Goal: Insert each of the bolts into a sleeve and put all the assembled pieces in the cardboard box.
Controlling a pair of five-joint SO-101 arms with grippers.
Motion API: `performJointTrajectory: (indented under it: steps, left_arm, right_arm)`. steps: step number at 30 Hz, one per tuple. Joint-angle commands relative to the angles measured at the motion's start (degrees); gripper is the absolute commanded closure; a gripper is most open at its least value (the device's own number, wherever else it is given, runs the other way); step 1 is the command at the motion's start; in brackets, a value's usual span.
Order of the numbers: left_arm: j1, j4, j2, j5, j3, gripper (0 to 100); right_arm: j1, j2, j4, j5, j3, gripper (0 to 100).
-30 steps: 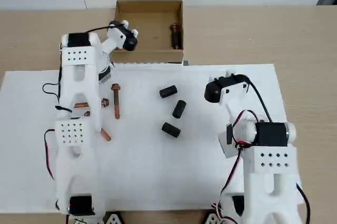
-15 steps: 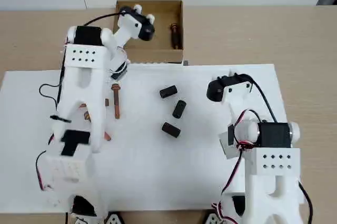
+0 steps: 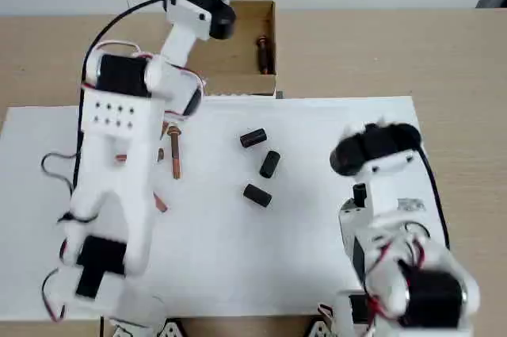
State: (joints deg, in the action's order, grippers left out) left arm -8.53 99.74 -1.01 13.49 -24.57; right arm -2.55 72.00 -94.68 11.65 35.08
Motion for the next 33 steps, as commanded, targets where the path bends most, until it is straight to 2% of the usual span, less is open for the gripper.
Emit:
performJointTrajectory:
  steps: [1,6,8,12,18,26,33]
  left_arm:
    - [-2.5,0.6,11.1,-1.8,5.0,100]
    - [-4.8,-0.6,22.2,-8.6,15.3,100]
    - [-4.8,-2.5,26.5,-10.6,19.4,100]
    - [-4.7,-8.8,35.3,-14.0,30.0,100]
    - [-4.7,-19.7,51.3,-16.2,48.7,100]
    - [-4.6,-30.0,70.9,-23.3,69.1,100]
    - [-4.6,-34.5,85.2,-23.8,81.5,100]
  right_arm:
    - [0.5,1.5,0.5,-0.7,-2.6,99.5]
    - [0.5,2.6,1.4,-1.0,-2.5,99.5]
    - [0.4,3.6,2.7,-3.9,-2.0,99.5]
    - [0.2,7.5,6.7,-12.0,4.0,99.5]
    - [-0.6,15.3,14.5,-12.5,13.5,99.5]
    - [-10.5,23.9,23.7,-12.9,24.9,99.5]
    - [-20.0,32.0,30.5,-12.9,35.1,99.5]
